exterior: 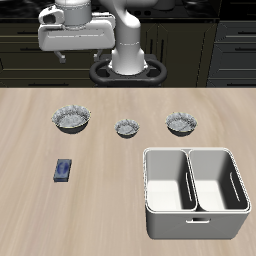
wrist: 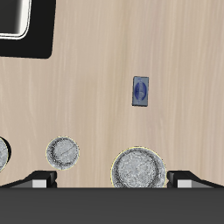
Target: Place the cream cheese in the largest bowl
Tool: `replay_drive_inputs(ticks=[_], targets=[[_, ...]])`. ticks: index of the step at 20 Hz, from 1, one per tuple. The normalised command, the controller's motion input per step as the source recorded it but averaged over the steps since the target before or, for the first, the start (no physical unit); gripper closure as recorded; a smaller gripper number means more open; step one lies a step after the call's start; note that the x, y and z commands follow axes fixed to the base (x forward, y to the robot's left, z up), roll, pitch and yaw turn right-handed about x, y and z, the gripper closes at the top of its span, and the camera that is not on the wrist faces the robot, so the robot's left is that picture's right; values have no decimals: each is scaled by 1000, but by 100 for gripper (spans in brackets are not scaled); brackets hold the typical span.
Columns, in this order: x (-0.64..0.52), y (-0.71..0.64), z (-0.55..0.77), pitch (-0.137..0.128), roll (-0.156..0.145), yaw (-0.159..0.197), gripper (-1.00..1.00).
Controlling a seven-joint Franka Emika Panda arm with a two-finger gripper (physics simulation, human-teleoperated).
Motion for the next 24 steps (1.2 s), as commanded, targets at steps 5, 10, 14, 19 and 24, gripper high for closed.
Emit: replay_drive_inputs(ticks=[5,10,14,19,24], targets=[[124,-167,-50,28,19,-16,-100],[181,-217,-33,19,36,-1,-100],[154,-267,24,-4,-26,-20,-100],[182,-143,20,0,-9,-19,-100],[176,-185,-27,-7,-38,0,-100]])
